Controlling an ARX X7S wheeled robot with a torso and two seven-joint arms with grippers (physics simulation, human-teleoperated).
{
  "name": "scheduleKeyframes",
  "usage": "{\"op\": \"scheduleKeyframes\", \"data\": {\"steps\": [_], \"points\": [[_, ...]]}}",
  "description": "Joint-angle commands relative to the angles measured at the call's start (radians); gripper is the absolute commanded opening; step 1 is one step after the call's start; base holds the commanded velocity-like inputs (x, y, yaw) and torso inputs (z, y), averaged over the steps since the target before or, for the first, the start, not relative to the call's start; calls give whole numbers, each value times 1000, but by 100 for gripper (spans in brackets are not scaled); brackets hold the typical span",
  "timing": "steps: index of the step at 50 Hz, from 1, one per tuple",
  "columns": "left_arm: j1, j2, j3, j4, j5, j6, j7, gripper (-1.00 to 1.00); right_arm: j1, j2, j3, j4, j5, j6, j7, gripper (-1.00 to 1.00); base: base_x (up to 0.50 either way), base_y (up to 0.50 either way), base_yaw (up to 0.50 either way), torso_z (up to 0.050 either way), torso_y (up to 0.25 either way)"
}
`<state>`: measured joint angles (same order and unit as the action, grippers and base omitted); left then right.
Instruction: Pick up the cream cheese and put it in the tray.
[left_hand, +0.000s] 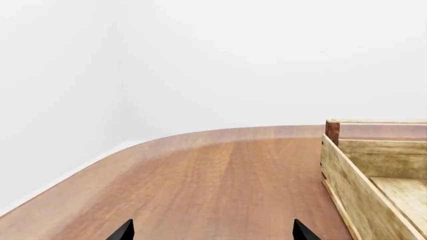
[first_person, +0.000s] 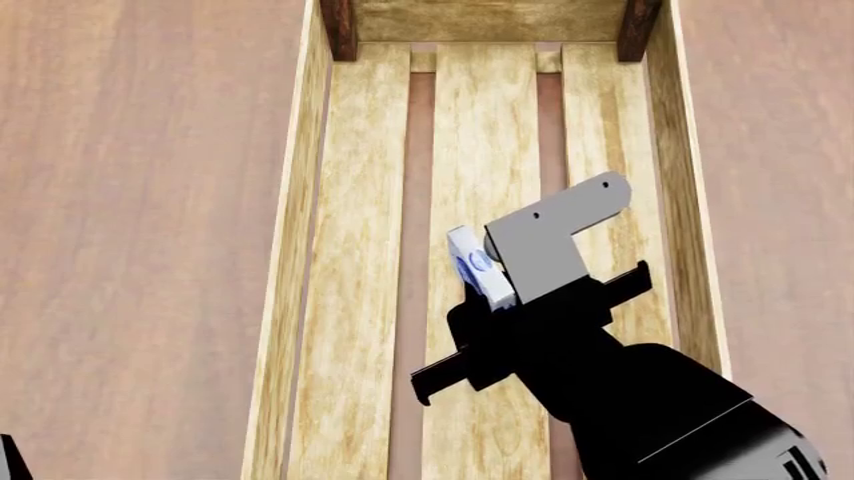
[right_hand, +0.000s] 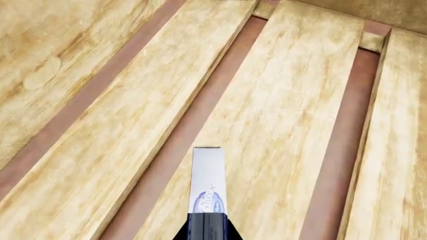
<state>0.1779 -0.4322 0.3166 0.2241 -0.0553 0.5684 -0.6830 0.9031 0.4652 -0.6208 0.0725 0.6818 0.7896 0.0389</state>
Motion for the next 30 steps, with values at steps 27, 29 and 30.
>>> {"op": "scheduleKeyframes", "data": {"steps": [27,29,30], "points": [[-2,-4,9,6,2,-12,-2,100,-2,-10,9,40,-10,13,39,100,0,0,0,0,-1],[-4,-3,10,5,2,-13,-2,100,0,-7,13,30,-5,21,46,100,0,0,0,0,0],[-4,-3,10,4,2,-14,-2,100,-1,-6,15,25,-2,25,48,100,0,0,0,0,0]]}}
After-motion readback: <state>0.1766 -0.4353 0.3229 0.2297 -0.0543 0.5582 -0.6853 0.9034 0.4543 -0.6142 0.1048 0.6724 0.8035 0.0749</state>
